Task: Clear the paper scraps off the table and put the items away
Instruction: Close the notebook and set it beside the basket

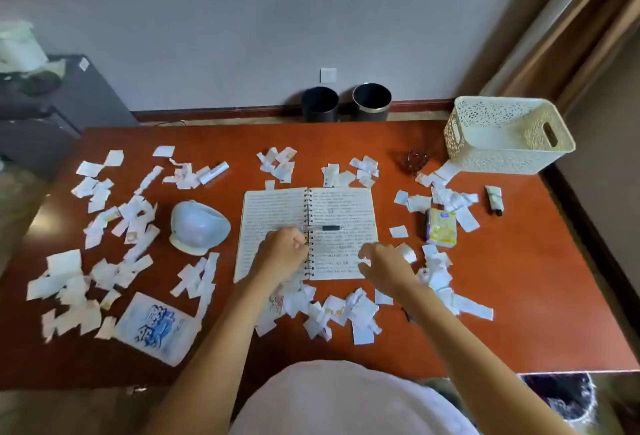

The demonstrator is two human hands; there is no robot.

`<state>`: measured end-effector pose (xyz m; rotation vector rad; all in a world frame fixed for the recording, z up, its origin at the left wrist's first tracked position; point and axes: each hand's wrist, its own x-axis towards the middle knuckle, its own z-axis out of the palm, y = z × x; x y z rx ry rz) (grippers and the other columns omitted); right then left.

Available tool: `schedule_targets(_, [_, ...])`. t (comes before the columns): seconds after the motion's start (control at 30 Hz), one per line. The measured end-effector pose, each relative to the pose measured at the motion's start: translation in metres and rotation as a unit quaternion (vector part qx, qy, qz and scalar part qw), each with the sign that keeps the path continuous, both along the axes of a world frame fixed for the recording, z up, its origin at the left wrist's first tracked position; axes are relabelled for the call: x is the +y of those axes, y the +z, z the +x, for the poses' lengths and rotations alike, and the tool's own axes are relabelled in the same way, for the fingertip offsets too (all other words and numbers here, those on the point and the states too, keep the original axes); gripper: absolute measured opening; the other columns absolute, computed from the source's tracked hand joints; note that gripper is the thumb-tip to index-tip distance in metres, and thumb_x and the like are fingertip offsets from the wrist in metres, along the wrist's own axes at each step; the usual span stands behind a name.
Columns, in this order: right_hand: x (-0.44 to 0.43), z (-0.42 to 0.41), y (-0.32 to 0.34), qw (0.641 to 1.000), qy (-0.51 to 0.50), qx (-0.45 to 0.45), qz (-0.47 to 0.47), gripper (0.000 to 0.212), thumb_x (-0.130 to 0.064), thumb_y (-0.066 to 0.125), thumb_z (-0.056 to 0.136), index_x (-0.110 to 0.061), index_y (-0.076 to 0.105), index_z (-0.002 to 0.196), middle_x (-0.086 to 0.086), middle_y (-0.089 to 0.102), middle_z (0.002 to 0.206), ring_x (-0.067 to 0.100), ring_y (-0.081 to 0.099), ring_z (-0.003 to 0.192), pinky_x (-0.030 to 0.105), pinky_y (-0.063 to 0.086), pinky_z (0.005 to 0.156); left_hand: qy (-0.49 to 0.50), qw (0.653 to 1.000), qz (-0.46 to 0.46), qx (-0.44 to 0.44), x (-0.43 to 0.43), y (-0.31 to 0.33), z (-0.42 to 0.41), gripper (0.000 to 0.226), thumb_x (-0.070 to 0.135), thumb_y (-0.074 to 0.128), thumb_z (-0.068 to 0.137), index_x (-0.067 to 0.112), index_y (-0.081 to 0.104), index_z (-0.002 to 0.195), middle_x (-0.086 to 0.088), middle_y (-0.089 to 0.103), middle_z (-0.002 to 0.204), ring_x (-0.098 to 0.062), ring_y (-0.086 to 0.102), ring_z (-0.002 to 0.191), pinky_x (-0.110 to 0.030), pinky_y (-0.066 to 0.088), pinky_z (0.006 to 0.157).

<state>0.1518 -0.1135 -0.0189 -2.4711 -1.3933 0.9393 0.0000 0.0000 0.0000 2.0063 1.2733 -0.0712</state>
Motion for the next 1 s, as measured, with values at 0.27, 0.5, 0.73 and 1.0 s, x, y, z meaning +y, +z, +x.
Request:
schedule_targets(0.27, [0.021,-0.018,-0.029,0.999,0.005,0.011,-0.039,0.032,-0.003,0.043,0.092,-0.003,0.052,0.123,0.015,0.053,0.126,0.032,0.059,0.104,0.033,0.051,0.082,0.101,0.991,-0.062,0.066,0.0,-0.062,-0.019,0.015,0.01,0.049,0.09,0.01,0.057,0.077,-0.001,0.055,0.077,-0.015,0.051,0.069,-0.016,0.033,0.049])
schedule_targets(0.5, [0.071,-0.018,-0.041,0.998,0.047,-0.028,-0.023,0.054,0.002,0.041,0.09,-0.011,0.027,0.141,0.014,0.032,0.142,0.034,0.06,0.099,0.03,0.047,0.058,0.244,0.966,-0.061,0.059,0.032,-0.082,-0.027,0.042,0.011,0.05,0.088,0.0,0.045,0.128,-0.021,0.043,0.133,-0.034,0.051,0.118,-0.039,0.052,0.094])
schedule_targets(0.73, [0.097,-0.011,-0.058,0.997,0.047,-0.053,-0.038,0.044,0.001,0.038,0.093,-0.009,0.036,0.136,0.013,0.037,0.135,0.027,0.058,0.089,0.023,0.036,0.047,0.313,0.946,-0.059,0.056,0.059,-0.086,-0.03,0.032,0.017,0.058,0.081,0.001,0.053,0.108,-0.017,0.052,0.122,-0.032,0.054,0.108,-0.038,0.055,0.082])
schedule_targets(1.0, [0.089,-0.007,-0.078,0.997,-0.001,0.024,-0.071,0.036,-0.016,0.04,0.099,-0.01,0.036,0.135,0.012,0.045,0.126,0.028,0.059,0.09,0.032,0.048,0.07,0.398,0.907,-0.133,-0.024,0.071,-0.072,-0.027,0.029,0.017,0.059,0.079,0.004,0.059,0.105,-0.012,0.066,0.109,-0.028,0.066,0.096,-0.035,0.057,0.071])
